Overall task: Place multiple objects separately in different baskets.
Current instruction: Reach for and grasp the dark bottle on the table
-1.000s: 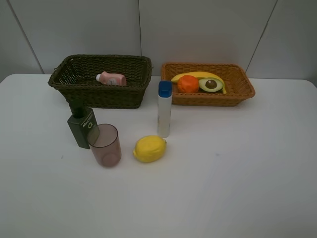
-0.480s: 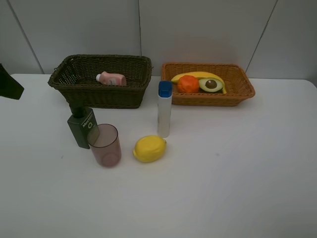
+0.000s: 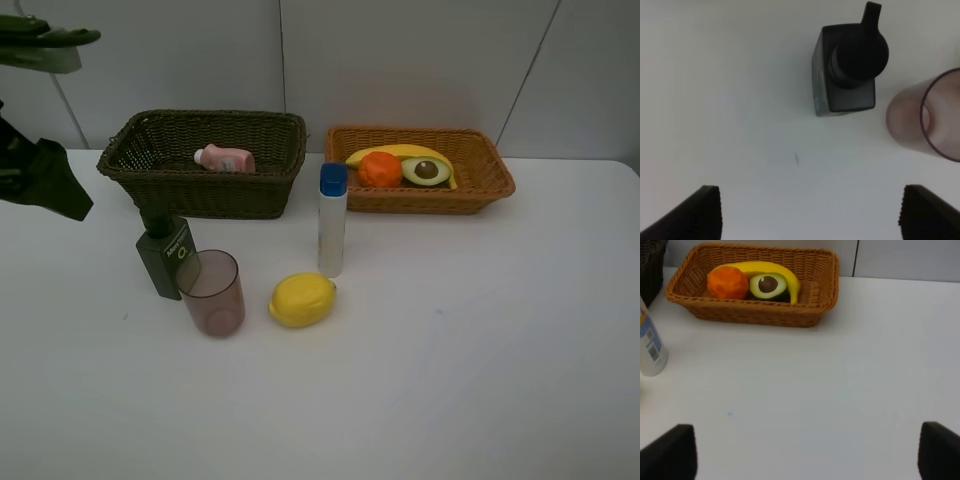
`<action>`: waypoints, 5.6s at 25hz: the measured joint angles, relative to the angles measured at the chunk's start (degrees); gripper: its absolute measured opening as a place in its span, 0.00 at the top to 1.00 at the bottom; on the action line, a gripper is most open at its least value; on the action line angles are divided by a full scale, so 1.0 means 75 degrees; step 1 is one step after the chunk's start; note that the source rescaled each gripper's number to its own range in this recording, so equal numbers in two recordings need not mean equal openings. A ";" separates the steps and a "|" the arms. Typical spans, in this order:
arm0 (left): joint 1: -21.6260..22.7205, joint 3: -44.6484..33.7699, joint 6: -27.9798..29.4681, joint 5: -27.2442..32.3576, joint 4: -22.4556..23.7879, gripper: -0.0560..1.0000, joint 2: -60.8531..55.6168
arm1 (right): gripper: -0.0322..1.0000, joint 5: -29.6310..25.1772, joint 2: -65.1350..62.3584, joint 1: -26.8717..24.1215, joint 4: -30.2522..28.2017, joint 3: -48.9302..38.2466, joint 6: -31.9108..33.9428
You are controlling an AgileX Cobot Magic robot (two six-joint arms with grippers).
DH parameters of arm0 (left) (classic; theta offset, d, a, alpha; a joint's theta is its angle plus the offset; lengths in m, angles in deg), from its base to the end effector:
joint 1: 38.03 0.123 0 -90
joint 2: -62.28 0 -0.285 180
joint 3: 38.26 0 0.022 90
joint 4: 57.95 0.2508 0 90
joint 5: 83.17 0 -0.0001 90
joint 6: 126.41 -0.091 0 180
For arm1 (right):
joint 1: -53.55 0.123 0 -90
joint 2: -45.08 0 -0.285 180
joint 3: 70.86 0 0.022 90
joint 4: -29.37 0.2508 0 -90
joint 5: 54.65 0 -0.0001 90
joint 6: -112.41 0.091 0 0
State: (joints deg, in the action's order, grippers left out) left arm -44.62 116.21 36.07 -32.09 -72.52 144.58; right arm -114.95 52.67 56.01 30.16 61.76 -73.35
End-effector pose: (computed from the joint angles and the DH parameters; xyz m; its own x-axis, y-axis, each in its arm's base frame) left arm 0.2370 -0.0453 0.2668 -0.8849 0.2438 -0.3969 0.3156 0.9405 -0.1258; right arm -0.0076 0.0008 0.2837 -0.4196 -0.1117 -0.9008 -0.0934 0.9924 -0.0795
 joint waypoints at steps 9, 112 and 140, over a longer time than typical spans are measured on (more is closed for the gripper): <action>-0.0658 0.0050 -0.0291 -0.0717 -0.0175 0.05 0.0677 | 0.10 0.0000 0.0000 0.0000 0.0000 0.0000 0.0000; -0.1103 0.0778 0.0283 -0.1655 0.0309 0.23 0.4176 | 0.10 0.0000 0.0000 0.0000 0.0000 0.0000 0.0000; -0.1103 0.0778 0.0283 -0.1604 0.0301 0.23 0.4176 | 0.10 0.0000 0.0000 0.0000 0.0000 0.0000 0.0007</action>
State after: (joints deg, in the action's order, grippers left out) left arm -52.89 122.04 38.20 -44.12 -70.26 175.90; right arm -114.95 52.67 56.01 30.16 61.76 -73.29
